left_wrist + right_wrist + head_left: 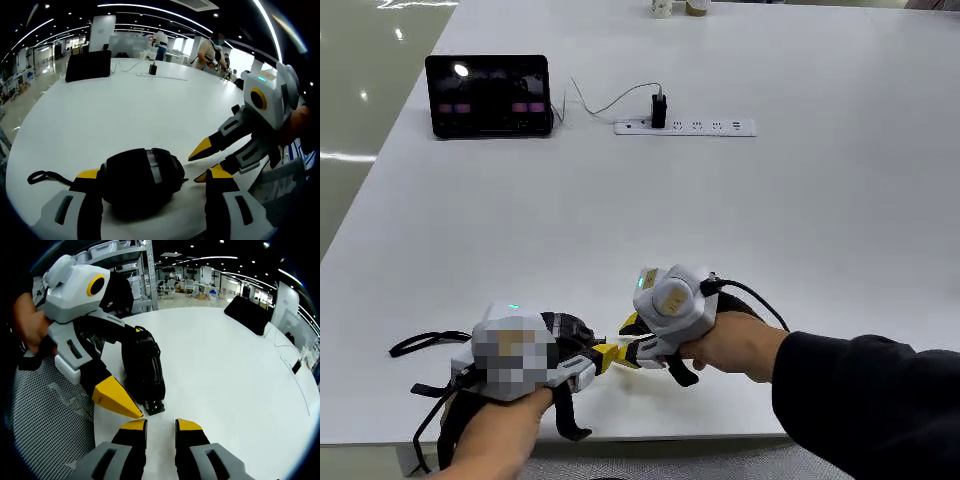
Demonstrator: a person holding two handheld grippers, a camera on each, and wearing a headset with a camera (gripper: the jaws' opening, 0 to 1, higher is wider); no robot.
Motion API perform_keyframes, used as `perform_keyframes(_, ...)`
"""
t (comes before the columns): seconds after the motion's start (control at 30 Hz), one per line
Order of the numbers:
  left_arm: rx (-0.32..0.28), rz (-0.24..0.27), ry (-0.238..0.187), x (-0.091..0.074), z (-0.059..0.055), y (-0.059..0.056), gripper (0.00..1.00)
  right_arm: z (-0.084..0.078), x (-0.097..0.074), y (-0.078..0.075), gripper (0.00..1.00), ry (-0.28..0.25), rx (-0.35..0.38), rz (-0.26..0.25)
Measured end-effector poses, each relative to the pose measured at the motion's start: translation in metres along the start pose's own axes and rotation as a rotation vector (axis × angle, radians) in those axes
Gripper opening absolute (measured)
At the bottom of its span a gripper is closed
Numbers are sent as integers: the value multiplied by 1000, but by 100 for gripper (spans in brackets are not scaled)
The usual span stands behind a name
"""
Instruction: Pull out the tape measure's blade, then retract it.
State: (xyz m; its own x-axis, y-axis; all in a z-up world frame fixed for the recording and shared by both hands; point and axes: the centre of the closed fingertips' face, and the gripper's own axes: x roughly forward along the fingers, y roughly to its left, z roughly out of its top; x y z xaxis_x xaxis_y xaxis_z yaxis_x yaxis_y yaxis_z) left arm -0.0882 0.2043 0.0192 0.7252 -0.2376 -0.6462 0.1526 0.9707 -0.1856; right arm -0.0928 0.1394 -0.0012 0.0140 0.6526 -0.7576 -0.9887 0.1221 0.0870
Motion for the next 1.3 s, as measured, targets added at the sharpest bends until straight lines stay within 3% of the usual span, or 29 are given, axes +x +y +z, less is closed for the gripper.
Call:
perform_keyframes(0.27, 26, -73, 3, 0, 8, -2, 99, -9, -19, -4, 22, -17, 30, -29)
perform_keyframes(0.47, 54, -97, 22, -3, 10, 5, 99, -13, -36, -6, 23, -36, 41, -53)
perform_keyframes(0.6, 95, -150, 15, -7, 14, 3, 99, -21, -47, -9, 24, -44, 53, -65)
perform_keyframes(0.7, 85, -171, 41, -11, 12, 7, 99, -27, -53, -12, 25, -47, 64, -70)
perform_keyframes(0.77, 9, -249, 64, -16, 11, -2, 99, -32, -59, -17, 26, -52, 77, -88)
perform_keyframes(0.93, 68, -271, 21, -26, 22, 3, 99, -42, -73, -26, 27, -66, 116, -109)
perform_keyframes(1.2, 193, -277, 20, -35, 24, 15, 99, -59, -97, -33, 30, -75, 149, -140)
perform_keyframes(1.3, 208, -287, 17, -40, 27, 20, 99, -66, -106, -35, 32, -75, 159, -153)
